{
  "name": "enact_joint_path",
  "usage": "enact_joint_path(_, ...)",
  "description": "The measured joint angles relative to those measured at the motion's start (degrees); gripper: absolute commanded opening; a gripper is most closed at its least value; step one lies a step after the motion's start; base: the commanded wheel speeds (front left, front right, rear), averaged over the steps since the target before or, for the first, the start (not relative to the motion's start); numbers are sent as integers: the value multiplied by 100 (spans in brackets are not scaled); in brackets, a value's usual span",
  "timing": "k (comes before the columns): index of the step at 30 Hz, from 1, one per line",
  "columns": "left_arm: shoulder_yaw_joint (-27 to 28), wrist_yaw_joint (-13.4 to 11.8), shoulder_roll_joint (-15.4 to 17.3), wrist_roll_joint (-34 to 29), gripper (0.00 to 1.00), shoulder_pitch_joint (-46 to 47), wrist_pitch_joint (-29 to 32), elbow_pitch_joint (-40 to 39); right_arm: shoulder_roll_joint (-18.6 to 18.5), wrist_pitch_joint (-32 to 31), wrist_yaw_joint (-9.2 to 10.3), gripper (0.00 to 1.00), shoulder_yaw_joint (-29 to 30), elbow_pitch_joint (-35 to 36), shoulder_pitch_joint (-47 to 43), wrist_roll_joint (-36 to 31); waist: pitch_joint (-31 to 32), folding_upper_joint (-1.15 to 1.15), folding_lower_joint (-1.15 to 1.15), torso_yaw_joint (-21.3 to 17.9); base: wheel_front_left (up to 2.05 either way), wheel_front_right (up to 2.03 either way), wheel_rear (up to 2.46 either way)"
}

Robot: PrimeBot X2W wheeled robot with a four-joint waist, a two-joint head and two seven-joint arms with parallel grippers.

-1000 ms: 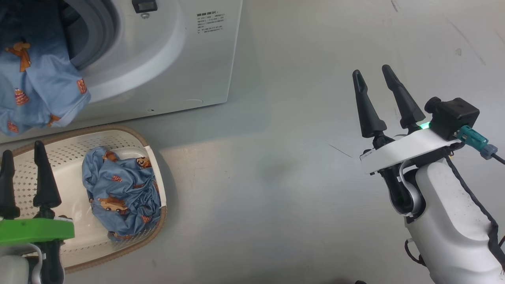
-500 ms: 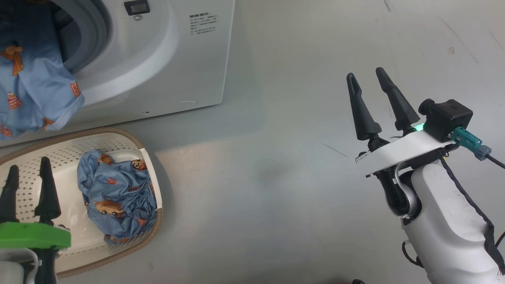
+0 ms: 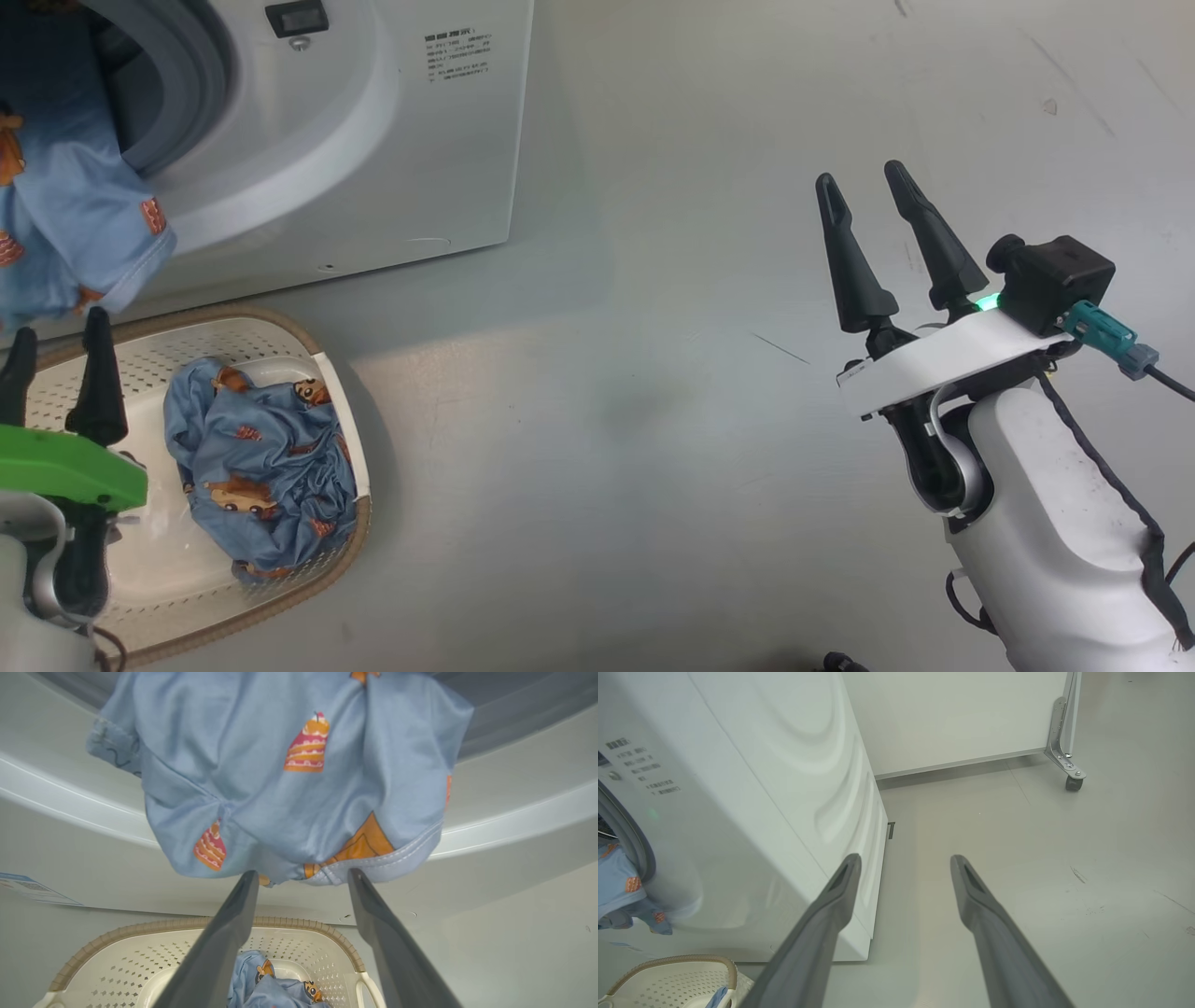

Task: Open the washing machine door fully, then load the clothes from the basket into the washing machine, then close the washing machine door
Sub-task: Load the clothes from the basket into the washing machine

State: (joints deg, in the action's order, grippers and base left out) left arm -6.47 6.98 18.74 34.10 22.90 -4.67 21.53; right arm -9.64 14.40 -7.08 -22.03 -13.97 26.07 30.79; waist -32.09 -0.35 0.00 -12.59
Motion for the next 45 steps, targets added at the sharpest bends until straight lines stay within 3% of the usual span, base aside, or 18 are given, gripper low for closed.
enact_joint_path(15, -134, 0, 169, 180, 100, 1098, 650, 939, 53, 0, 0, 100, -22, 22, 75, 5, -197, 0, 0, -148, 0, 0, 0)
enact_joint_path(29, -176, 1, 310, 172, 100, 1737, 638, 1544, 65, 0, 0, 100, 58, 36, 137, 5, -359, 0, 0, -294, 0, 0, 0)
enact_joint_path(30, -196, 1, 310, 172, 96, 1755, 614, 1579, 67, 0, 0, 100, 68, 36, 137, 5, -362, 0, 0, -294, 0, 0, 0)
enact_joint_path(31, -216, 1, 309, 172, 78, 1771, 598, 1608, 69, 0, 0, 100, 77, 35, 137, 5, -363, 0, 0, -294, 0, 0, 0)
enact_joint_path(32, -244, 1, 309, 172, 40, 1777, 561, 1626, 71, 0, 0, 100, 83, 35, 137, 5, -364, 0, 0, -292, 0, 0, 0)
enact_joint_path(33, -270, 1, 308, 172, 9, 1788, 537, 1640, 75, 0, 0, 100, 89, 35, 137, 5, -364, 0, 0, -289, 0, 0, 0)
enact_joint_path(34, -288, 1, 304, 172, 0, 1796, 505, 1661, 78, 0, 0, 100, 96, 35, 137, 5, -363, 0, 0, -285, 0, 0, 0)
enact_joint_path(45, -453, 1, 272, 243, 0, 1813, 46, 1733, 77, 0, 0, 100, 132, 32, 139, 5, -307, 0, 0, -172, 0, 0, 0)
